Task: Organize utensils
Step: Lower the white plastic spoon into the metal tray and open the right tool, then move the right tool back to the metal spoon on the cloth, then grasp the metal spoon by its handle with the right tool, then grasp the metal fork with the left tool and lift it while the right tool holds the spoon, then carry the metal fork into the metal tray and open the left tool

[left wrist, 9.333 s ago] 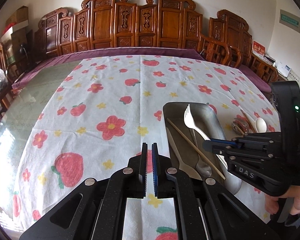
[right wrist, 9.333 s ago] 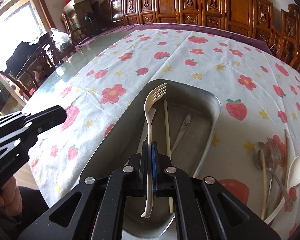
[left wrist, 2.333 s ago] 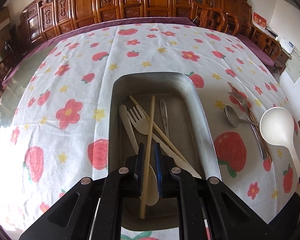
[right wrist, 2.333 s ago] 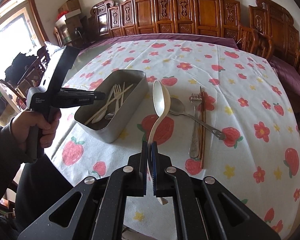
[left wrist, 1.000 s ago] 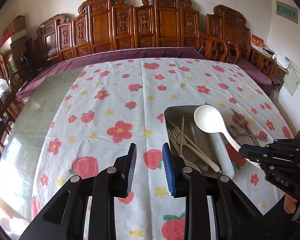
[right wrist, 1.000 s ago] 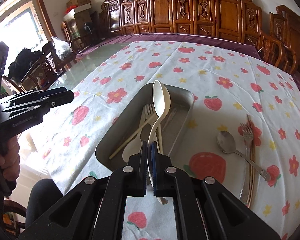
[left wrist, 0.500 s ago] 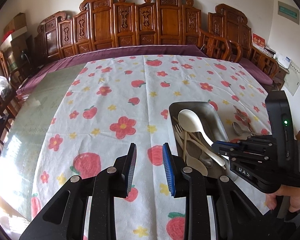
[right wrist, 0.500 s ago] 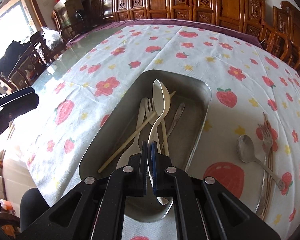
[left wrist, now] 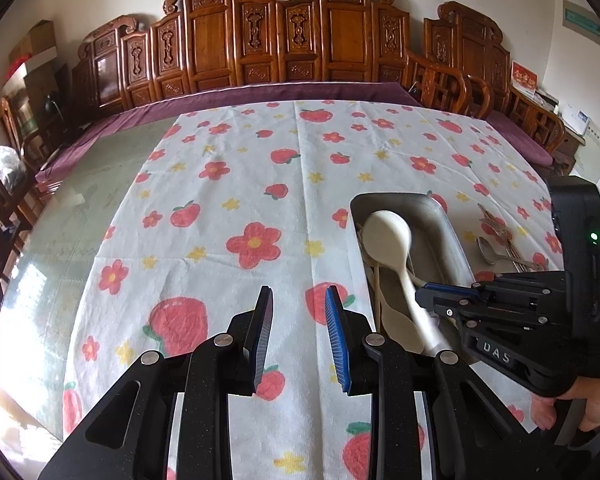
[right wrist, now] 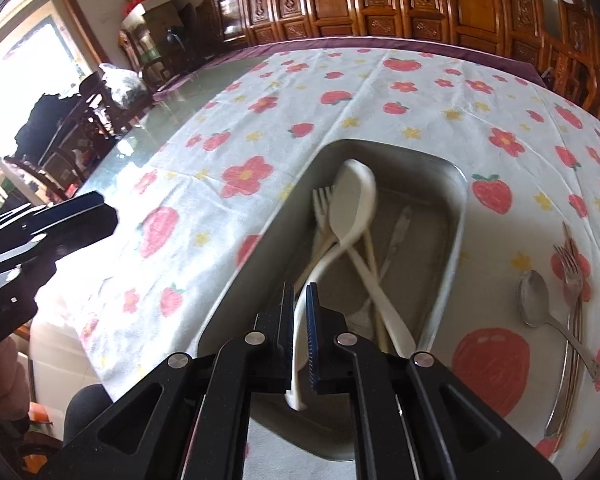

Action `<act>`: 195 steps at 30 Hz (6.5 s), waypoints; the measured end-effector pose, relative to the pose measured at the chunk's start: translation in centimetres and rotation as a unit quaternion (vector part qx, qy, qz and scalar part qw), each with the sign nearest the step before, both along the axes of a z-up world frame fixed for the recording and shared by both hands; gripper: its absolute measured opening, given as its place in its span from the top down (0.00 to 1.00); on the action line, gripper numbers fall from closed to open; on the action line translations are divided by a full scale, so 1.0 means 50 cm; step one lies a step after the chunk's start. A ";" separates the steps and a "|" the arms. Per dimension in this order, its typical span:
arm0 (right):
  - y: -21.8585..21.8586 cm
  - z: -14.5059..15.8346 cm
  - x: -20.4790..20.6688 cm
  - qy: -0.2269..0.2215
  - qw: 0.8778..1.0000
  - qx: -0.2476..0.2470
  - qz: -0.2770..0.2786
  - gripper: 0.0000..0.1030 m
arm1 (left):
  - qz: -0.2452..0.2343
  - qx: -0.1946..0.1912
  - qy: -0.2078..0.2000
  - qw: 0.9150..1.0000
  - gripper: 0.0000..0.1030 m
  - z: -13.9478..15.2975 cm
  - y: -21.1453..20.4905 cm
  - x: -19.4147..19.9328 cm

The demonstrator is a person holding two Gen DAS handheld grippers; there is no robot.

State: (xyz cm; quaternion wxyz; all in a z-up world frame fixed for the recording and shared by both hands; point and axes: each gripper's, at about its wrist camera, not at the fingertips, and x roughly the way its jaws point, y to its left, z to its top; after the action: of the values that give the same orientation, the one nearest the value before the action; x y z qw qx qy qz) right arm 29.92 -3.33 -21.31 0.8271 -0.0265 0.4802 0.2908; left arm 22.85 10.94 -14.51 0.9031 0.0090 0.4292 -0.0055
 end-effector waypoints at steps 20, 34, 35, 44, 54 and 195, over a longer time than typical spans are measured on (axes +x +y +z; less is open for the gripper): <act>-0.327 0.056 -0.053 -0.082 0.995 -0.028 -0.057 0.83 | -0.056 -0.019 -0.004 0.998 0.63 0.002 -0.154 -0.002; -0.406 -0.027 0.046 -0.065 0.995 -0.078 -0.005 0.70 | -0.084 -0.044 0.009 0.995 0.62 -0.031 -0.271 0.006; -0.400 -0.033 0.056 -0.063 0.995 -0.081 0.002 0.70 | -0.086 -0.044 0.010 0.995 0.61 -0.034 -0.276 0.005; -0.347 -0.089 0.100 -0.018 0.989 -0.132 0.058 0.70 | -0.092 -0.043 0.020 0.995 0.61 -0.051 -0.287 -0.003; -0.333 -0.095 0.111 -0.018 0.981 -0.175 0.081 0.73 | -0.099 -0.051 0.016 0.994 0.61 -0.048 -0.299 -0.015; -0.335 0.036 -0.074 -0.061 0.996 -0.060 -0.023 0.93 | -0.042 -0.018 0.019 0.999 0.93 -0.077 -0.211 0.092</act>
State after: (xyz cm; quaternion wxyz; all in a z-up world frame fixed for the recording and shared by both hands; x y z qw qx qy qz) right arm 26.20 -20.06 -19.48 0.8583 -0.0828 0.4461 0.2397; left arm 27.46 0.38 -18.36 0.8940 0.0102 0.4451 -0.0512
